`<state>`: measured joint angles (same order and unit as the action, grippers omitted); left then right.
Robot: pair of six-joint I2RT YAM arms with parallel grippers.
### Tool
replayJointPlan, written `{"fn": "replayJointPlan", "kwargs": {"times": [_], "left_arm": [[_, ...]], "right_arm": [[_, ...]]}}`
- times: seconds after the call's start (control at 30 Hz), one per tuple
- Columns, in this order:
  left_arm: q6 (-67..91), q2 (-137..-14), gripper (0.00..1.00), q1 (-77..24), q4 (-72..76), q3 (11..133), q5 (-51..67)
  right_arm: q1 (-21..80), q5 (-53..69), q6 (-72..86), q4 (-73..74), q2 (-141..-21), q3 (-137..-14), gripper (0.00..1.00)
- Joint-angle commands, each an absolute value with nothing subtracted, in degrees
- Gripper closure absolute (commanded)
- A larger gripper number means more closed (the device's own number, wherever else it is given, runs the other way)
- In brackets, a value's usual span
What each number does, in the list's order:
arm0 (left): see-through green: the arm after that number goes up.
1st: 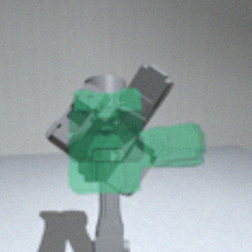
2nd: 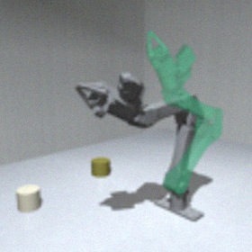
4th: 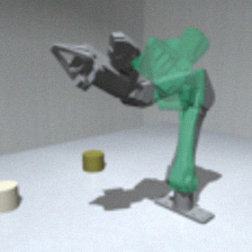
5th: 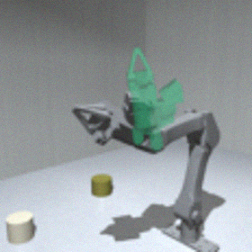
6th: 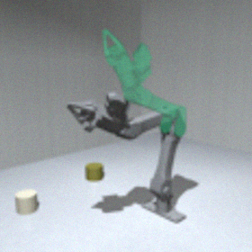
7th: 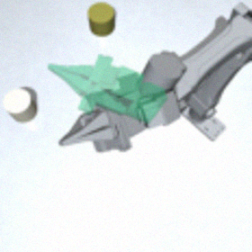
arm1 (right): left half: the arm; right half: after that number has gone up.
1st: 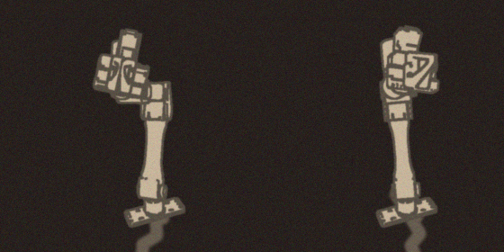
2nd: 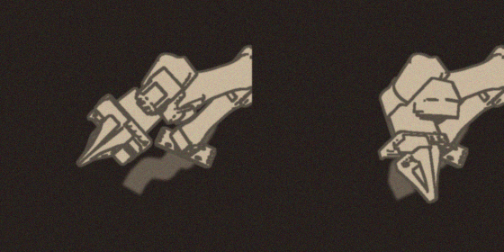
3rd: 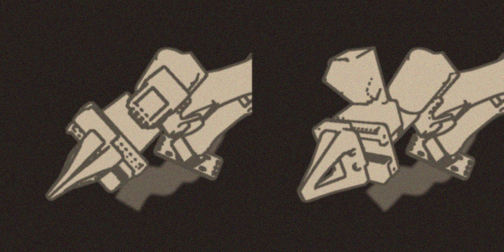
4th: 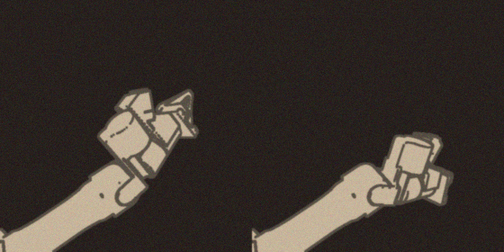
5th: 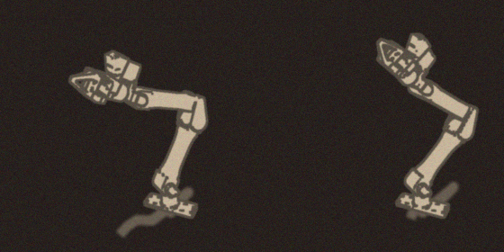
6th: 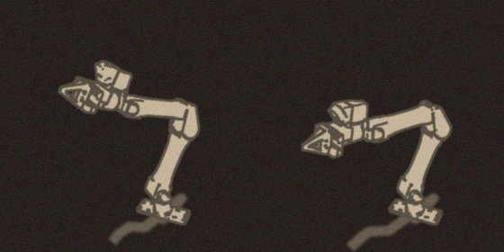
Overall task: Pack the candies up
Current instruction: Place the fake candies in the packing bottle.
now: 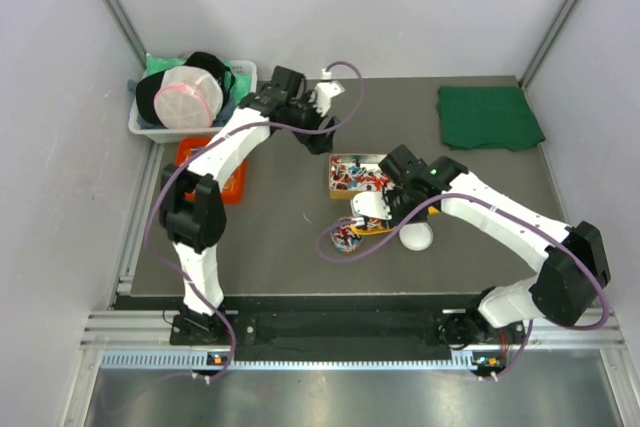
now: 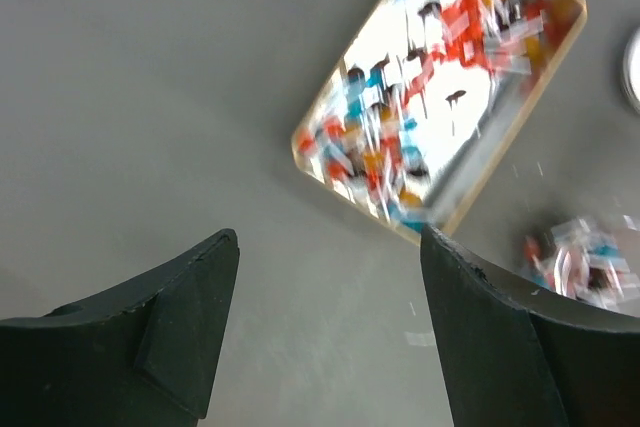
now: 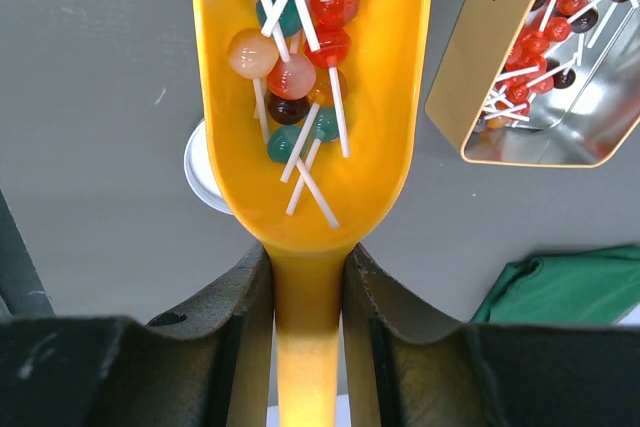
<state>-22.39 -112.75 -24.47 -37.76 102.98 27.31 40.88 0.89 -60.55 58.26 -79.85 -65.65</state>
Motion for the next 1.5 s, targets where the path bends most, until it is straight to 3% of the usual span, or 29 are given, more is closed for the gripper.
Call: {"fn": "replayJointPlan", "kwargs": {"times": [0.0,0.17,0.5,1.47], "left_arm": [[-21.09,-105.83,0.23,-21.45,-39.29,93.01,35.68],[-21.79,-103.71,0.24,-19.25,-40.34,84.74,42.62],[-23.12,-103.36,0.26,-19.16,-41.48,80.33,50.18],[-18.72,-101.34,0.26,-21.09,-34.63,75.50,48.17]], "right_arm": [[42.54,-2.72,-59.59,57.48,-80.24,-68.11,1.00],[43.86,-6.06,-59.68,57.75,-81.38,-69.26,1.00],[46.49,-11.69,-60.47,57.57,-83.76,-71.10,1.00],[53.44,-24.17,-64.69,54.23,-84.99,-69.26,1.00]]}}
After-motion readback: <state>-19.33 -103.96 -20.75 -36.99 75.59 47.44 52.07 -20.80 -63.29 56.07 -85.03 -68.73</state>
